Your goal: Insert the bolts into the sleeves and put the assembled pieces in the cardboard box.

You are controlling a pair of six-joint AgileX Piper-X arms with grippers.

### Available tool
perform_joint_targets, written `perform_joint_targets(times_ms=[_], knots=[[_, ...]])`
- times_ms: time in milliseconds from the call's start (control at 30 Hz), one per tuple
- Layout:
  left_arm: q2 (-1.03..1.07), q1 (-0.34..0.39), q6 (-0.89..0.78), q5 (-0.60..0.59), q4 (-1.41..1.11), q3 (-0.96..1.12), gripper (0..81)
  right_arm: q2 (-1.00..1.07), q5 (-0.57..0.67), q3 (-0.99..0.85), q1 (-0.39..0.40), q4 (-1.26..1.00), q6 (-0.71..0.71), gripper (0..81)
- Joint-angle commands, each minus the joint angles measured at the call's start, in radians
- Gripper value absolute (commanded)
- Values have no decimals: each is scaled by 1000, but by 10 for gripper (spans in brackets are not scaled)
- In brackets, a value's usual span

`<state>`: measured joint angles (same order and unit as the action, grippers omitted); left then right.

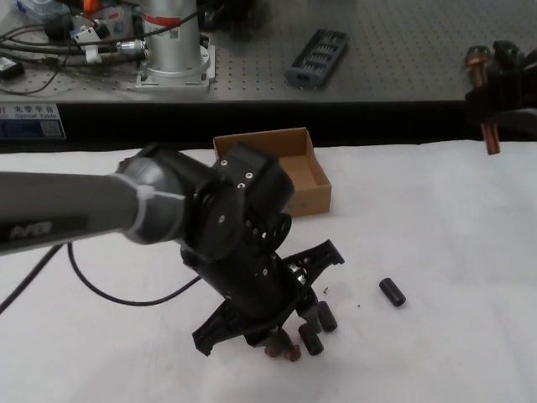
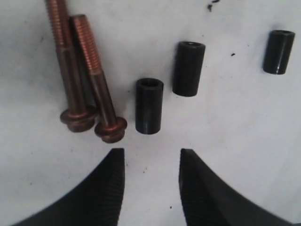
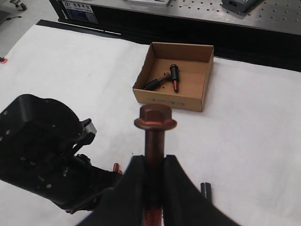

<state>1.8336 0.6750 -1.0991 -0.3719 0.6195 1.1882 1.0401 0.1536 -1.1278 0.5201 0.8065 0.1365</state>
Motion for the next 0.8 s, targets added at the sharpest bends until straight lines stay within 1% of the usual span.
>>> perform_joint_targets(times_ms=[0, 200, 400, 567, 667, 767], knots=[[29, -3, 11, 15, 39, 45, 285, -17, 5, -4, -6, 2, -14, 35], [79, -3, 13, 49, 69, 114, 285, -25, 5, -4, -6, 2, -18, 35], [128, -3, 27, 47, 106, 172, 285, -25, 5, -4, -6, 2, -18, 35], [139, -3, 30, 50, 174, 172, 285, -25, 5, -4, -6, 2, -25, 35], [139, 0, 38, 81, 181, 172, 285, -25, 5, -4, -6, 2, -25, 35], [151, 0, 38, 85, 181, 172, 285, -25, 5, -4, -6, 2, -25, 35]])
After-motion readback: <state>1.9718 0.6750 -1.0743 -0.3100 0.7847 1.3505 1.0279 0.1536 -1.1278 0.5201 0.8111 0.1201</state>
